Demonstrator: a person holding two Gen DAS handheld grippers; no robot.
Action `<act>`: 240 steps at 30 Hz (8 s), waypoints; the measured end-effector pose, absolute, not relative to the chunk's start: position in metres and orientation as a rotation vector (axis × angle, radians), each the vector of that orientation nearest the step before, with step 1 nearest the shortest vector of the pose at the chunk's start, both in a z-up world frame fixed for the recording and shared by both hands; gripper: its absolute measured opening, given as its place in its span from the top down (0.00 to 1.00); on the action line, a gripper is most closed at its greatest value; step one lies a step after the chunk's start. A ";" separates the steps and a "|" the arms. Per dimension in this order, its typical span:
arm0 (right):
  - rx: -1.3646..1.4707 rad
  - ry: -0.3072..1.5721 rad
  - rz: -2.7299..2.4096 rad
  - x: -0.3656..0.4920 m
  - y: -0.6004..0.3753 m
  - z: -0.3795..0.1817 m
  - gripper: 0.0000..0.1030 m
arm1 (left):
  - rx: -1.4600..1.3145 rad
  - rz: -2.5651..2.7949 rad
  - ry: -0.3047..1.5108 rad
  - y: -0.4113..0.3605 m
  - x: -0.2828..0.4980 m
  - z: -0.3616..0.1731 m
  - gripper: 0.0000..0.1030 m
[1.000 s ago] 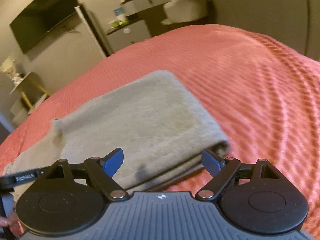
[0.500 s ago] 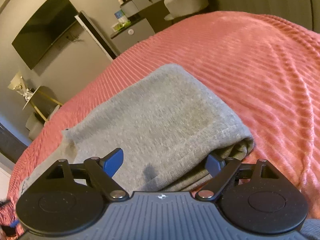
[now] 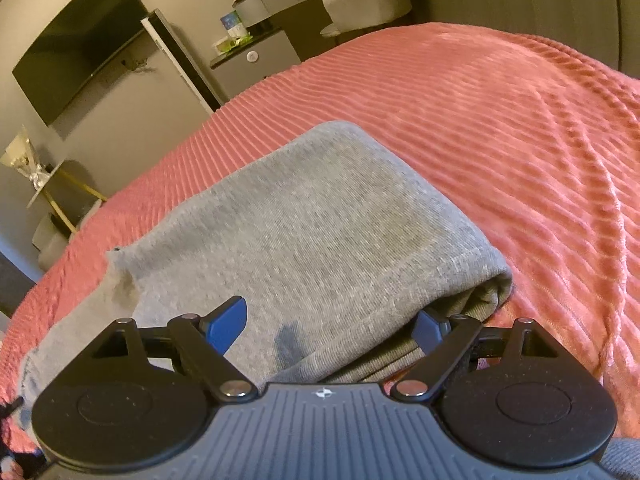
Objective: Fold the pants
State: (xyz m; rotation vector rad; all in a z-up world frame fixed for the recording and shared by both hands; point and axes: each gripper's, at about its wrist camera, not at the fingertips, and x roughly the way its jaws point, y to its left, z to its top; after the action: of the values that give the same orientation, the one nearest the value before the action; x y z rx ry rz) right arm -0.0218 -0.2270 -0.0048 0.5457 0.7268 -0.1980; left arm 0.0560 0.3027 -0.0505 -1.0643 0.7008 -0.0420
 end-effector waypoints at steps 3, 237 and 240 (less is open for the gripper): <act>0.516 0.730 -0.202 -0.020 -0.223 -0.004 0.17 | -1.000 -0.069 0.652 0.299 0.052 -0.046 0.33; 1.258 0.653 0.068 -0.037 -0.344 -0.027 0.69 | 0.010 -0.624 0.839 -0.135 0.087 0.063 0.72; 1.176 0.645 0.036 -0.050 -0.342 -0.017 0.69 | 0.072 -0.574 0.854 -0.131 0.076 0.065 0.24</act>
State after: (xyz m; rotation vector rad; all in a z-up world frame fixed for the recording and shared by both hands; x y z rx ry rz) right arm -0.0496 -0.3415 -0.0168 1.1764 0.6451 0.0358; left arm 0.0757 -0.1311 0.0649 0.0717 0.8541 -0.5745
